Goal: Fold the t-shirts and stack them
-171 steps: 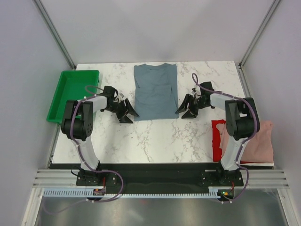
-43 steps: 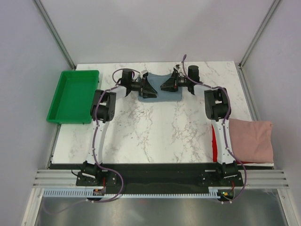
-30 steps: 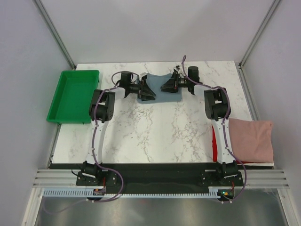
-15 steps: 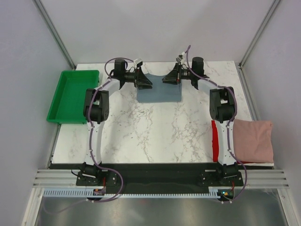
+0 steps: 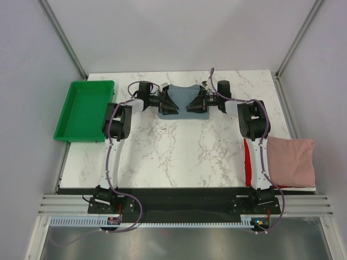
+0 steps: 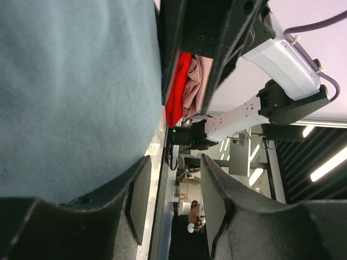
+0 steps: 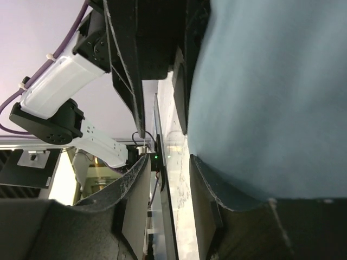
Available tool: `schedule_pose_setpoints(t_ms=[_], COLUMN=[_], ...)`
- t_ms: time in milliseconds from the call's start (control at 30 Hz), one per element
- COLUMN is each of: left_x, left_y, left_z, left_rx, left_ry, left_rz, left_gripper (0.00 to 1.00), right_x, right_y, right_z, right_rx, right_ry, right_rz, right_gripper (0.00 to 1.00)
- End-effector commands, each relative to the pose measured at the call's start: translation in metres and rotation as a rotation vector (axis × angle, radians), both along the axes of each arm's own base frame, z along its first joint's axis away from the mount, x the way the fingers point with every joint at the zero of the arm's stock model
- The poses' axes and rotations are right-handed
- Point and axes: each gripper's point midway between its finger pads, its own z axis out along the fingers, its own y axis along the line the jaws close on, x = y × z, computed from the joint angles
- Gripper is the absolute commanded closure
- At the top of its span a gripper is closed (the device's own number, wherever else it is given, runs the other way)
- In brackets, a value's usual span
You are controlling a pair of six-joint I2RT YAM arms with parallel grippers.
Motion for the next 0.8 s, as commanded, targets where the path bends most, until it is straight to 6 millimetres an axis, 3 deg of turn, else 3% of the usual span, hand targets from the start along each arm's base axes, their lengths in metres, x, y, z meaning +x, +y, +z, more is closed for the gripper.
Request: schedule_pose_setpoints(t_ms=[0,200,400,500,600,667,767], left_x=[-0.003,-0.013,-0.012,-0.011,-0.01,-0.008,-0.005], left_y=[0.003,0.006,0.005,0.005,0.005,0.004,0.002], left_z=[-0.003,-0.019,-0.007,0.012,0.043,0.06,0.077], left_rx=[-0.011,-0.004,-0.01,-0.023,-0.046,-0.056,-0.068], left_ry=[-0.03,0.017,-0.016,-0.051,-0.121,-0.163,-0.217], left_rz=[-0.015,-0.023,-0.025,-0.031,-0.042,-0.047,-0.052], left_gripper=[0.51,0.52,0.51,0.5,0.5,0.5,0.49], right_x=[-0.008,-0.01,-0.009,-0.006,0.007,0.015,0.022], right_y=[-0.008,-0.013,-0.018,-0.019,-0.028,-0.033,-0.044], right_z=[0.0,-0.021,-0.026,-0.009,0.026,0.044,0.046], right_rx=[0.018,-0.014,-0.025,-0.019,-0.006,-0.005,-0.006], right_ry=[-0.023,0.006,0.014,-0.022,-0.12,-0.174,-0.171], right_rz=[0.027,0.015,0.0,-0.002,-0.017,-0.038,-0.062], right_gripper=[0.57,0.58,0.58,0.58,0.58,0.52,0.4])
